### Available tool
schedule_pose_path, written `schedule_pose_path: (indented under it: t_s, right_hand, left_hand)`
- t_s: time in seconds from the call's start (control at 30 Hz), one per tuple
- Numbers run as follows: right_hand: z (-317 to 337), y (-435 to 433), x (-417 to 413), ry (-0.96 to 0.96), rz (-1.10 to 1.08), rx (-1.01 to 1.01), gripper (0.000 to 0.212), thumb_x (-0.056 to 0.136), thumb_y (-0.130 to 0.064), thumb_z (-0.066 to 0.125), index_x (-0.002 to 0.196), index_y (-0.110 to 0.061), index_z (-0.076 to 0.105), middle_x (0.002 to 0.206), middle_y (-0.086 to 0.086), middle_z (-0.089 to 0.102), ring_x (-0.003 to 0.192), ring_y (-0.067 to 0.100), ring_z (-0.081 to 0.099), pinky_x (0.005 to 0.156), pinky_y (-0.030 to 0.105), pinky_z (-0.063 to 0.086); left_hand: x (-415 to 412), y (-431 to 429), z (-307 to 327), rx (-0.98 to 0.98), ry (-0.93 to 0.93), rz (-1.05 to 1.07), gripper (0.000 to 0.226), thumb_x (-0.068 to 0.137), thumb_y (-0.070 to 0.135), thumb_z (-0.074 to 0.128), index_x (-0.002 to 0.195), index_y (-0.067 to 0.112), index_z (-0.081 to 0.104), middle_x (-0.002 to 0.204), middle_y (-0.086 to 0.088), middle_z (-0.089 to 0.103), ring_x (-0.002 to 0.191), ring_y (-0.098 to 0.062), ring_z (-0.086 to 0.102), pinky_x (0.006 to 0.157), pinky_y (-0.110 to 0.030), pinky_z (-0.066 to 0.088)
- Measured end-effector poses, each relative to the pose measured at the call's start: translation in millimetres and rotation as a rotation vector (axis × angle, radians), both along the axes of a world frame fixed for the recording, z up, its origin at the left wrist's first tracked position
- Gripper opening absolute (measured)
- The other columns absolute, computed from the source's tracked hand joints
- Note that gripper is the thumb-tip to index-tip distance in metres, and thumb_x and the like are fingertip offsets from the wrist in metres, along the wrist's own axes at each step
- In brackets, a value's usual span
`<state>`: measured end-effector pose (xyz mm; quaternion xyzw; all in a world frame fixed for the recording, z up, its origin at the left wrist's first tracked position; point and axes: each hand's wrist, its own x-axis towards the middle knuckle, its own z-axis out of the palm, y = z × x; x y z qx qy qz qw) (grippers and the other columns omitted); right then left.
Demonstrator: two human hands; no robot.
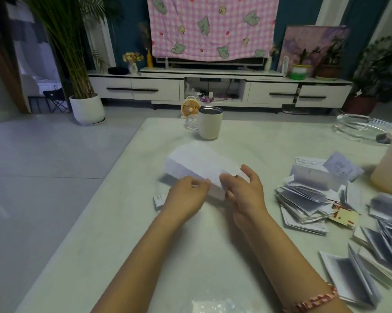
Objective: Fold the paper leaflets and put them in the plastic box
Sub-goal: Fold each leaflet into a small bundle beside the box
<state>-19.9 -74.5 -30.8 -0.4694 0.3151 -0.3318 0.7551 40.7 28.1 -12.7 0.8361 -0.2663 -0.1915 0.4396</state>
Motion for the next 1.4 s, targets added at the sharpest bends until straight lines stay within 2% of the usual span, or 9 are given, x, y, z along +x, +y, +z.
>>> schedule_pose_path:
  t_s: [0.07,0.2,0.3,0.47,0.6,0.77,1.0,1.23,1.4]
  right_hand:
    - [9.8,-5.7,-5.2,-0.149,0.028,0.185,0.062,0.082,0.009,0.058,0.136,-0.013,0.035,0.087,0.006,0.063,0.083,0.014,0.062,0.069,0.019,0.053]
    - [20.7,-20.8,-12.5,-0.449,0.171,0.404,0.103,0.053,0.008,0.078,0.142,-0.001,0.027,0.13,0.02,0.054,0.114,0.026,0.057,0.073,0.034,0.058]
    - [24.4,-23.2,-18.2,-0.5,0.199,0.341,0.075,0.075,0.01,0.058,0.143,-0.011,0.032,0.121,0.015,0.06,0.104,0.024,0.062,0.077,0.034,0.056]
    - [26.1,-12.5,-15.7,-0.349,0.266,0.016,0.06,0.073,0.009,0.057,0.13,-0.011,0.05,0.12,0.012,0.064,0.094,0.019,0.063,0.069,0.025,0.055]
    - [22.3,-16.6,-14.8,-0.172,0.145,-0.05,0.057,0.082,-0.006,0.065,0.134,-0.009,0.044,0.113,0.008,0.063,0.088,0.016,0.063,0.072,0.025,0.048]
    - [20.5,-26.4,-18.6,0.08,0.107,-0.255,0.053,0.08,-0.029,0.069,0.128,-0.021,0.05,0.118,-0.001,0.058,0.102,0.009,0.058,0.087,0.025,0.045]
    - [27.1,-16.2,-24.4,-0.071,0.552,-0.034,0.031,0.084,-0.003,0.058,0.114,0.0,0.061,0.107,0.016,0.069,0.088,0.028,0.067,0.068,0.031,0.057]
    - [28.3,-20.1,-26.0,-0.029,0.485,-0.075,0.03,0.084,0.007,0.042,0.072,-0.012,0.062,0.068,0.002,0.064,0.061,0.016,0.058,0.05,0.021,0.047]
    - [36.4,-25.3,-34.2,-0.195,0.435,0.021,0.041,0.083,0.003,0.027,0.069,-0.006,0.064,0.069,0.008,0.069,0.075,0.023,0.055,0.068,0.026,0.045]
  left_hand:
    - [-3.4,-1.0,7.7,-0.214,0.259,0.024,0.024,0.095,0.036,0.047,0.083,0.017,0.056,0.078,0.001,0.056,0.078,-0.018,0.055,0.071,-0.027,0.043]
    - [-6.7,-6.9,15.5,-0.481,0.648,0.013,0.026,0.087,0.044,0.055,0.092,0.018,0.054,0.095,0.0,0.06,0.094,-0.018,0.058,0.089,-0.031,0.044]
    - [-9.9,-13.7,21.8,-0.613,0.697,-0.04,0.058,0.071,0.054,0.061,0.117,0.02,0.056,0.114,-0.002,0.065,0.109,-0.023,0.058,0.095,-0.04,0.046]
    - [-3.2,-19.5,35.0,-0.892,0.71,0.055,0.011,0.091,0.029,0.053,0.089,0.021,0.061,0.08,0.006,0.074,0.074,-0.011,0.071,0.08,-0.037,0.056]
    - [12.3,-11.0,36.1,-0.759,0.539,0.146,0.015,0.096,0.024,0.048,0.088,0.019,0.06,0.086,0.003,0.072,0.082,-0.016,0.068,0.076,-0.035,0.055]
    - [22.4,19.0,49.4,-0.616,0.489,-0.011,0.014,0.094,0.014,0.05,0.091,0.013,0.064,0.073,0.005,0.073,0.064,-0.008,0.069,0.061,-0.021,0.056]
    - [19.5,37.1,51.2,-0.328,0.511,-0.111,0.012,0.089,0.018,0.057,0.093,0.01,0.065,0.078,-0.003,0.074,0.066,-0.015,0.069,0.065,-0.026,0.057]
    - [22.0,38.5,48.2,-0.35,0.485,-0.045,0.032,0.09,-0.008,0.044,0.083,0.012,0.068,0.076,-0.001,0.068,0.062,-0.01,0.063,0.051,-0.017,0.053]
    - [28.2,51.0,52.9,-0.273,0.379,-0.073,0.05,0.088,-0.005,0.041,0.049,0.015,0.066,0.056,0.004,0.062,0.058,-0.013,0.052,0.052,-0.019,0.044]
